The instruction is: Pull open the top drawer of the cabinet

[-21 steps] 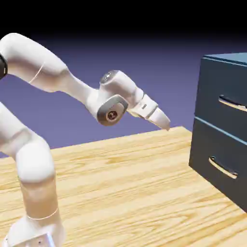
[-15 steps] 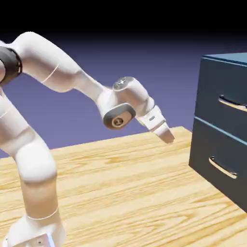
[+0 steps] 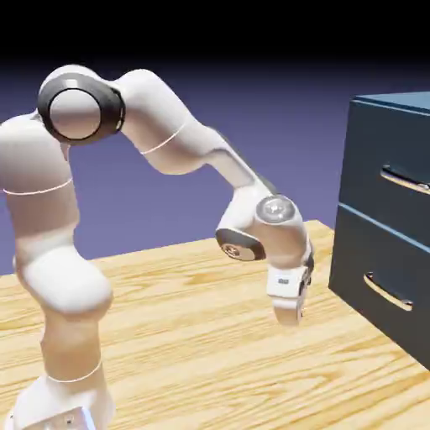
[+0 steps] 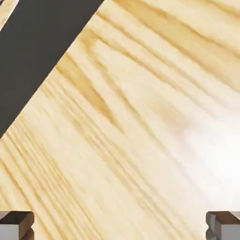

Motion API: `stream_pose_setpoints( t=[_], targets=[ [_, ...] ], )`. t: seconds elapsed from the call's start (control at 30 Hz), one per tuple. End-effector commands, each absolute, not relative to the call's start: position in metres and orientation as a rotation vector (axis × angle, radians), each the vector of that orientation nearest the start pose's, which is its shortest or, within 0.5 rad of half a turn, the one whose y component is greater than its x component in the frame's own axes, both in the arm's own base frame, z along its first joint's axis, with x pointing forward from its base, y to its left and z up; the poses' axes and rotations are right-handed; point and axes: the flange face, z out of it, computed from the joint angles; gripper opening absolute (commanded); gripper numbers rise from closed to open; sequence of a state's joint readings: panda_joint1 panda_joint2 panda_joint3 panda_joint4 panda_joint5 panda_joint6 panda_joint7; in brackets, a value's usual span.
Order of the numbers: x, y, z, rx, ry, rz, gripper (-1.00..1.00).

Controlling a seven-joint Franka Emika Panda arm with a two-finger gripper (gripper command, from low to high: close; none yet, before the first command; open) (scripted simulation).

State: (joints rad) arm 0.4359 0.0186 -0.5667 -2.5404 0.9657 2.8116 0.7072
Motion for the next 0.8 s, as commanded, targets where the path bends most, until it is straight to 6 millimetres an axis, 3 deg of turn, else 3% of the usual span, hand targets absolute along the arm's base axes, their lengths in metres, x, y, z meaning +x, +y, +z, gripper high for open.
stream_pose_setpoints(
  t=[0.0, 0.2, 0.4, 0.6, 0.77],
  targets=[
    [0.455, -0.104, 0.274, -1.708, 2.071, -0.130, 1.00],
    [0.459, -0.127, 0.243, -1.449, 2.255, -0.087, 1.00],
    [0.467, -0.149, 0.228, -1.193, 2.360, -0.134, 1.00],
    [0.483, -0.166, 0.234, -0.964, 2.368, -0.248, 1.00],
    [0.504, -0.172, 0.254, -0.812, 2.294, -0.367, 1.00]
  ],
)
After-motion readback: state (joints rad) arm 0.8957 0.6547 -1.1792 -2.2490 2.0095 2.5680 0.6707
